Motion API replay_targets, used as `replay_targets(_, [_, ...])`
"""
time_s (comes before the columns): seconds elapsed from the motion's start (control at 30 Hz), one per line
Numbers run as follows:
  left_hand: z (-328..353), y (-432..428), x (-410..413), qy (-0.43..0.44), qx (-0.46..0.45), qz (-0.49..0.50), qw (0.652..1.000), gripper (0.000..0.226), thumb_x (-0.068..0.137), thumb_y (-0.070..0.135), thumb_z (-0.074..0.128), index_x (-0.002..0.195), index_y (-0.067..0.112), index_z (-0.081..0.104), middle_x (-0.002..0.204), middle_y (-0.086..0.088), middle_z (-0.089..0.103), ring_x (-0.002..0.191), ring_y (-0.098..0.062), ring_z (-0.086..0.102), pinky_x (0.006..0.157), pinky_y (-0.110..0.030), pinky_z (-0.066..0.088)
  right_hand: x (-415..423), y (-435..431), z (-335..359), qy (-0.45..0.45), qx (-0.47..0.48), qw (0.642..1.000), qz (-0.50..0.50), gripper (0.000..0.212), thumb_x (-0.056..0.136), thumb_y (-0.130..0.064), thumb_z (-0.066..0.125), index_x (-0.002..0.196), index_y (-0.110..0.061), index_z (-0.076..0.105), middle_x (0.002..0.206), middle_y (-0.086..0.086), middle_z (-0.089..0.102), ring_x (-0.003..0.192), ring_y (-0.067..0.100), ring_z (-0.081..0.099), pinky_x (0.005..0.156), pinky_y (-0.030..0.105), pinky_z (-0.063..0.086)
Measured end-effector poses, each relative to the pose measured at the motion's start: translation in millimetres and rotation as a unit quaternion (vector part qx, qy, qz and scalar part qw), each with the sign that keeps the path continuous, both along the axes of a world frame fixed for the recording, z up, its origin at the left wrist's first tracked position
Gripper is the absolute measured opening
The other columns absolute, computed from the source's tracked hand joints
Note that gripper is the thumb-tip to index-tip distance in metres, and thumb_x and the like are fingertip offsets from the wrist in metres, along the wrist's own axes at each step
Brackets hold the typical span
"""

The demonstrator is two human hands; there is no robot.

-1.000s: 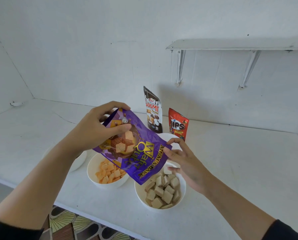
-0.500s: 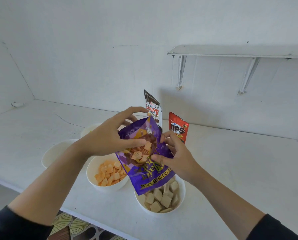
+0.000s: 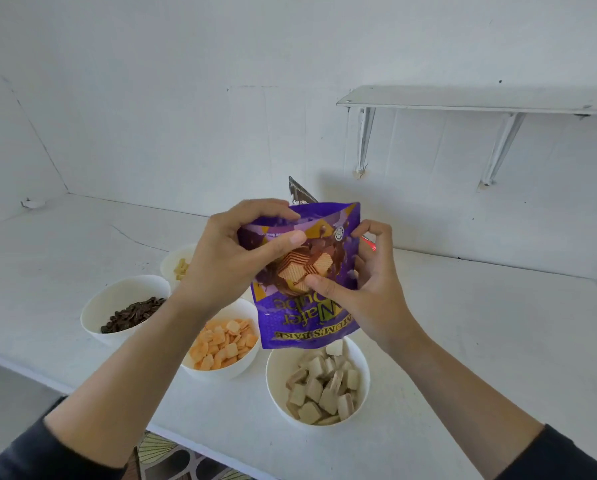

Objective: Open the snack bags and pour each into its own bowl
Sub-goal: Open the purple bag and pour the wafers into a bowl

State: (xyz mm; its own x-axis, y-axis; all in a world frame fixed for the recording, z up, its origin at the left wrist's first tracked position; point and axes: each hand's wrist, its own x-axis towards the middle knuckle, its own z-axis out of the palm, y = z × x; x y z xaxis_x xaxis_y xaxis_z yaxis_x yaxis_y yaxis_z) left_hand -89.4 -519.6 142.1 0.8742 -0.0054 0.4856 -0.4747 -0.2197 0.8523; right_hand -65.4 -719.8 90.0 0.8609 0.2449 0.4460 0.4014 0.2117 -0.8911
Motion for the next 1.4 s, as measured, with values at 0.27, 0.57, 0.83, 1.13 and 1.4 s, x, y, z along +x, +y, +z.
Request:
replay_targets(0.27, [-20.5,-8.3,-4.7,0.061,-0.009,-0.012,0.998,0.012,0.083,0.021,0.074,0.095,0.018,0.072,0.102,0.006,0.077,0.103,-0.018,0.073,0.064,-0.026,0.061,-3.2,-1.6,-24.1,0.038,-0.01,0.999,-0.013,0.059,0.078,-0.002,0.082,0.112,-0.017,0.036,0.12,0.01,0.068,0.108,0.03,0.07,0.084,0.059,0.058])
replay_targets(0.57, [22.8,-8.6,-7.5,-0.007,0.007,-0.028,1.0,0.022,0.085,0.025,0.071,0.106,0.016,0.068,0.108,0.002,0.074,0.105,-0.019,0.073,0.068,-0.036,0.065,0.6,-2.2,13.8,-0.022,0.021,0.999,-0.02,0.061,0.077,0.0,0.081,0.113,-0.016,0.034,0.117,0.016,0.067,0.105,0.032,0.071,0.084,0.052,0.059])
replay_targets(0.83, [-5.2,-8.3,-11.7,0.062,0.049,-0.034,0.996,0.029,0.082,0.03,0.069,0.11,0.027,0.066,0.111,0.013,0.072,0.11,-0.006,0.069,0.064,-0.021,0.06,-6.5,-0.5,-18.8,0.048,-0.028,0.998,-0.033,0.058,0.078,0.0,0.081,0.114,-0.016,0.038,0.115,0.002,0.071,0.103,0.022,0.072,0.076,0.034,0.062])
replay_targets(1.13, [19.6,-0.6,-15.3,0.023,0.013,-0.037,0.999,0.033,0.088,0.02,0.07,0.12,0.02,0.061,0.112,0.004,0.071,0.109,-0.019,0.072,0.073,-0.037,0.065,-2.1,2.3,10.4,-0.021,-0.013,0.999,-0.026,0.061,0.077,0.002,0.081,0.112,-0.013,0.033,0.115,0.012,0.069,0.102,0.029,0.072,0.08,0.048,0.061])
replay_targets(1.4, [15.2,12.4,-18.5,0.07,0.084,-0.046,0.993,0.051,0.083,0.025,0.075,0.129,0.031,0.055,0.109,0.003,0.068,0.106,-0.018,0.072,0.072,-0.033,0.064,-7.5,9.2,-1.0,0.015,-0.059,0.998,-0.023,0.064,0.075,-0.005,0.085,0.115,-0.013,0.036,0.11,0.006,0.072,0.098,0.025,0.074,0.083,0.052,0.06])
